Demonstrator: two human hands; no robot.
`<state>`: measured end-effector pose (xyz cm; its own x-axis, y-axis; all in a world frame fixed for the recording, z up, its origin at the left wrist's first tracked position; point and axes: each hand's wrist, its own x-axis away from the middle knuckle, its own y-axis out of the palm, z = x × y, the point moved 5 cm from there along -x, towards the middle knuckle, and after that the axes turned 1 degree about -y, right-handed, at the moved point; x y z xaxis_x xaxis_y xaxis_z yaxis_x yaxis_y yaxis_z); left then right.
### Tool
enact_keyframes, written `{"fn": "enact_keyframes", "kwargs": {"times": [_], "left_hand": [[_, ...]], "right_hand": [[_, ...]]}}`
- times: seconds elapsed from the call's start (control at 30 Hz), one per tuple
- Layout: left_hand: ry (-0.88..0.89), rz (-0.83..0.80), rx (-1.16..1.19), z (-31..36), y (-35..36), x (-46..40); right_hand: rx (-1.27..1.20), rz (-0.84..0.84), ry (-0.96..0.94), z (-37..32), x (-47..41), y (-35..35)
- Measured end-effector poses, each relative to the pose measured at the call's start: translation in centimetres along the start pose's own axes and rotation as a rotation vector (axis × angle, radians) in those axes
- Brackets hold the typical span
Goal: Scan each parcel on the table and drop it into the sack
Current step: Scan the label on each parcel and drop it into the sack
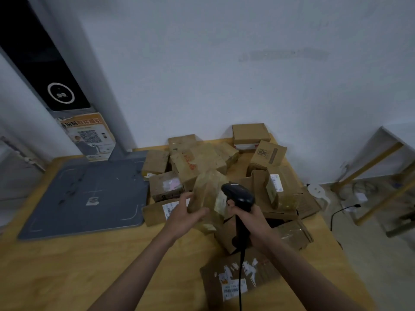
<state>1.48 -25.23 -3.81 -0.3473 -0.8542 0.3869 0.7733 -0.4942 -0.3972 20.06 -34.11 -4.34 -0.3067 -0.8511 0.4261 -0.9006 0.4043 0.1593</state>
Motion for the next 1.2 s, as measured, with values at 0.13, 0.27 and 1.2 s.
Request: {"fn": "enact_keyframes", "kwargs": {"times": [0.13,0.27,1.2], "left_hand": [[0.03,0.016,0.089,1.2,-2.0,2.3],[0.043,0.006,0.155,2.5,-3.2,4.3],[0.131,0.139,-0.039,9.6,-6.7,8.6]], "right_hand": [[-0.18,-0.11,0.033,-0.7,1.3,1.3],[-0.26,-0.208,-0.028,-2.8,3.0,2.7],[0.324,-0.186,-0.486,-12.0,9.3,2.0]]}}
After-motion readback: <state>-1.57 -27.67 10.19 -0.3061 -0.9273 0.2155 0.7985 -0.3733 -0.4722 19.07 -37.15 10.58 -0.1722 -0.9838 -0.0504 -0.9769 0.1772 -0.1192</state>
